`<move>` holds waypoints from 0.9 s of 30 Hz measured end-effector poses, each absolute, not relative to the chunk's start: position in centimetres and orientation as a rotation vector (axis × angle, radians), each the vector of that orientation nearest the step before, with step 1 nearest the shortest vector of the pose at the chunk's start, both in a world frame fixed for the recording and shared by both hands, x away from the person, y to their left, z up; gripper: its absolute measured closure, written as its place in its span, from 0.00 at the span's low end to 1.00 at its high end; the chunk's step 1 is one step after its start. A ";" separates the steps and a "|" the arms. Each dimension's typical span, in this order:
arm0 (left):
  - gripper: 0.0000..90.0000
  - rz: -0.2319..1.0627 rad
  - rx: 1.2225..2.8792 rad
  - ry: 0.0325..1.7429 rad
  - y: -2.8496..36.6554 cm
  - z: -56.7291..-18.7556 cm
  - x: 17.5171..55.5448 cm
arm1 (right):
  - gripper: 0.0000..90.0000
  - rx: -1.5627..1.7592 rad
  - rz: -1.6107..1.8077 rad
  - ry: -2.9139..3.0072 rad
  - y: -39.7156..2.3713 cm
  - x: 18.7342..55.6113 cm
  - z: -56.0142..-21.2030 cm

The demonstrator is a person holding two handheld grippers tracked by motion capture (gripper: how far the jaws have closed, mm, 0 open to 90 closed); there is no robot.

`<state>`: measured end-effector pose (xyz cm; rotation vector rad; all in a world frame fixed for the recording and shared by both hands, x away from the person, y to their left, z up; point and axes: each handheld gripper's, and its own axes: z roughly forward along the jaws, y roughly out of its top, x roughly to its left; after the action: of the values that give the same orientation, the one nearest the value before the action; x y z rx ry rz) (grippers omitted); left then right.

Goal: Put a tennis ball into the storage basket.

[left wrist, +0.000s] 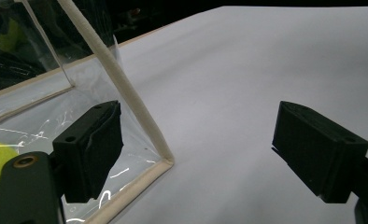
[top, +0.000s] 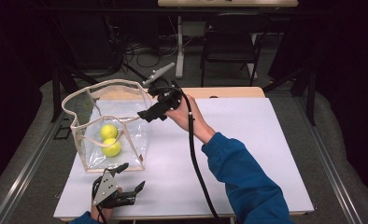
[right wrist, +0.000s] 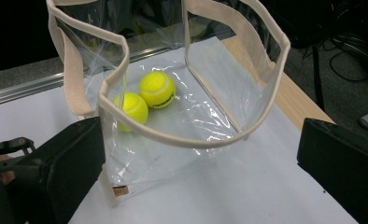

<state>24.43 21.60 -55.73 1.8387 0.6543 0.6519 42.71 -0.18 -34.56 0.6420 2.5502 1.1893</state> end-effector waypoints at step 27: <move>0.18 0.654 1.835 0.649 21.6 -55.7 24.3 | 0.00 0.709 1.131 2.561 -5.1 41.1 -37.7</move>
<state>24.34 21.57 -55.72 1.8348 0.6489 0.6538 41.06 -5.15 -37.72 0.7088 2.5606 1.1309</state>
